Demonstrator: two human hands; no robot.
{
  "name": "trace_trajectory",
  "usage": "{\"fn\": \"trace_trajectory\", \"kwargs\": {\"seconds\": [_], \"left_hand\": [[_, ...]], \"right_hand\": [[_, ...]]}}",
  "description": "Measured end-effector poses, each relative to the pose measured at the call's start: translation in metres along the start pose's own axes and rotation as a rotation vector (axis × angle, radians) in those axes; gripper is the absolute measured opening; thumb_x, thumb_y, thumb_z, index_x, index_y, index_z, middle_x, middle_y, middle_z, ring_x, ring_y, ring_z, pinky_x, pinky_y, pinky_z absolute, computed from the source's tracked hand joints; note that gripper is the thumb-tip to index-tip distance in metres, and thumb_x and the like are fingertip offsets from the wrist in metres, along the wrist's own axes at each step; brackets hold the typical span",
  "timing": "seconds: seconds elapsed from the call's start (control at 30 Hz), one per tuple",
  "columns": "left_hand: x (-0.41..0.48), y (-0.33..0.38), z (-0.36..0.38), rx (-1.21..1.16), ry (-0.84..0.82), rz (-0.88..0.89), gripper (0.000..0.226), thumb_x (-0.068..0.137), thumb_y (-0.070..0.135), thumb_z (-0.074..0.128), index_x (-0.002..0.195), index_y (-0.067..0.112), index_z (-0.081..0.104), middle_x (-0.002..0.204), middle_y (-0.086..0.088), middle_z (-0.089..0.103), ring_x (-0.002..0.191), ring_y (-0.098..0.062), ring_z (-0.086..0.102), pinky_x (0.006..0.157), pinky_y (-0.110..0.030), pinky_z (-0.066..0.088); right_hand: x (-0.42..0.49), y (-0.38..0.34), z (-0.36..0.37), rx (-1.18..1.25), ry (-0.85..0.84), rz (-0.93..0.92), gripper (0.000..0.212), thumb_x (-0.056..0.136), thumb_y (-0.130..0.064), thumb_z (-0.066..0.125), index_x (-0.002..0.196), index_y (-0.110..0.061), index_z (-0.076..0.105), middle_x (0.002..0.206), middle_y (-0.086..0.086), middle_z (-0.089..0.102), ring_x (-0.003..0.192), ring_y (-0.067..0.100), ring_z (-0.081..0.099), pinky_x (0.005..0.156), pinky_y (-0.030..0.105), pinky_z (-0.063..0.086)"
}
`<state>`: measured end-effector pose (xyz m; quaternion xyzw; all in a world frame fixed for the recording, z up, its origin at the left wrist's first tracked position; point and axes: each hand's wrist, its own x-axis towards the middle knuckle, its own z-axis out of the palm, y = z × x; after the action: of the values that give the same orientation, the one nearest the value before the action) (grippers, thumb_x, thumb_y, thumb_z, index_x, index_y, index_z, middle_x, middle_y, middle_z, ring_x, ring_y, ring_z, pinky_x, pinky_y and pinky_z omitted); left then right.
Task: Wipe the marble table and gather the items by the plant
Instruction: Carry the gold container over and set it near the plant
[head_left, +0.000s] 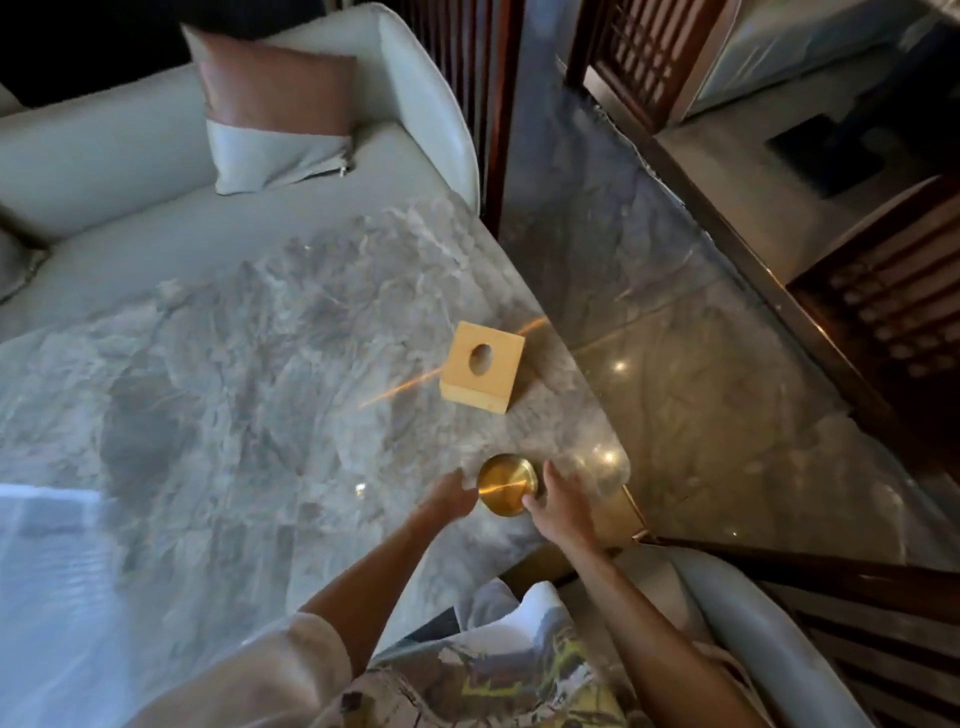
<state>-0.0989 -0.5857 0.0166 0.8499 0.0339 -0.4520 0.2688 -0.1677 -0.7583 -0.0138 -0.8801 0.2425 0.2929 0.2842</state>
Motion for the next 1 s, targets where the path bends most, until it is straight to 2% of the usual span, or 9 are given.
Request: {"fn": "trace_trajectory", "kwargs": {"seconds": [0.13,0.2,0.33,0.43,0.53,0.73,0.87,0.93,1.0], "left_hand": [[0.0,0.002,0.011,-0.226,-0.131,-0.012,0.02,0.095,0.011,0.053,0.11,0.004,0.064,0.086,-0.004,0.06,0.07,-0.007,0.056,0.059,-0.016,0.044],[-0.008,-0.004,0.009,-0.41,-0.049,-0.048,0.017,0.091,0.003,0.054,0.103,0.007,0.065,0.072,0.002,0.055,0.06,-0.002,0.05,0.052,-0.013,0.038],[-0.026,-0.045,-0.005,-0.71,0.176,-0.171,0.016,0.078,0.006,0.056,0.081,0.022,0.059,0.074,-0.006,0.055,0.064,-0.017,0.05,0.06,-0.028,0.042],[-0.024,-0.124,-0.007,-0.862,0.401,-0.313,0.03,0.062,0.021,0.051,0.091,0.02,0.061,0.085,-0.018,0.065,0.078,-0.033,0.064,0.072,-0.045,0.054],[-0.043,-0.209,-0.009,-1.0,0.588,-0.401,0.028,0.056,0.013,0.051,0.081,0.023,0.056,0.091,-0.025,0.067,0.088,-0.045,0.067,0.07,-0.051,0.055],[-0.156,-0.303,-0.039,-1.174,0.924,-0.532,0.034,0.049,0.014,0.066,0.08,0.023,0.054,0.085,-0.011,0.066,0.079,-0.03,0.067,0.063,-0.045,0.06],[-0.208,-0.355,-0.052,-1.153,1.026,-0.564,0.038,0.058,0.011,0.076,0.092,0.014,0.059,0.085,-0.009,0.069,0.078,-0.028,0.068,0.062,-0.04,0.059],[-0.225,-0.379,-0.059,-1.152,1.036,-0.551,0.036,0.061,0.007,0.075,0.094,0.011,0.06,0.084,-0.009,0.068,0.076,-0.027,0.066,0.062,-0.039,0.058],[-0.234,-0.403,-0.064,-1.162,1.014,-0.525,0.033,0.062,0.005,0.072,0.092,0.011,0.06,0.084,-0.011,0.069,0.075,-0.029,0.068,0.059,-0.04,0.059]], "right_hand": [[0.008,-0.003,0.018,0.149,-0.125,0.039,0.066,0.091,-0.043,0.054,0.15,-0.027,0.028,0.143,0.007,0.051,0.13,0.028,0.05,0.106,0.044,0.044],[0.005,-0.021,0.022,0.183,-0.123,-0.004,0.065,0.094,-0.038,0.055,0.152,-0.023,0.029,0.141,0.008,0.054,0.126,0.027,0.054,0.105,0.041,0.045],[-0.001,-0.06,0.041,0.262,-0.095,-0.061,0.046,0.094,-0.026,0.061,0.139,-0.023,0.052,0.121,0.002,0.067,0.112,0.025,0.065,0.094,0.036,0.053],[-0.002,-0.097,0.077,0.274,-0.157,-0.17,0.02,0.085,-0.027,0.063,0.104,-0.027,0.068,0.084,-0.006,0.068,0.087,0.031,0.072,0.074,0.046,0.061],[-0.038,-0.17,0.097,0.233,-0.277,-0.314,0.014,0.081,-0.015,0.061,0.088,-0.015,0.073,0.069,0.003,0.069,0.073,0.024,0.069,0.06,0.036,0.061],[-0.108,-0.28,0.187,0.017,-0.382,-0.598,0.029,0.079,-0.023,0.065,0.106,-0.023,0.073,0.1,0.002,0.077,0.089,0.021,0.073,0.077,0.045,0.059],[-0.12,-0.308,0.276,0.002,-0.419,-0.665,0.037,0.074,-0.038,0.063,0.102,-0.06,0.053,0.096,-0.006,0.077,0.082,0.019,0.075,0.071,0.047,0.061],[-0.139,-0.322,0.299,-0.011,-0.41,-0.653,0.036,0.077,-0.035,0.065,0.106,-0.055,0.058,0.102,-0.005,0.076,0.085,0.02,0.075,0.074,0.046,0.062],[-0.173,-0.338,0.3,-0.002,-0.379,-0.63,0.032,0.082,-0.028,0.066,0.114,-0.032,0.069,0.109,-0.003,0.074,0.087,0.021,0.075,0.078,0.043,0.061]]}}
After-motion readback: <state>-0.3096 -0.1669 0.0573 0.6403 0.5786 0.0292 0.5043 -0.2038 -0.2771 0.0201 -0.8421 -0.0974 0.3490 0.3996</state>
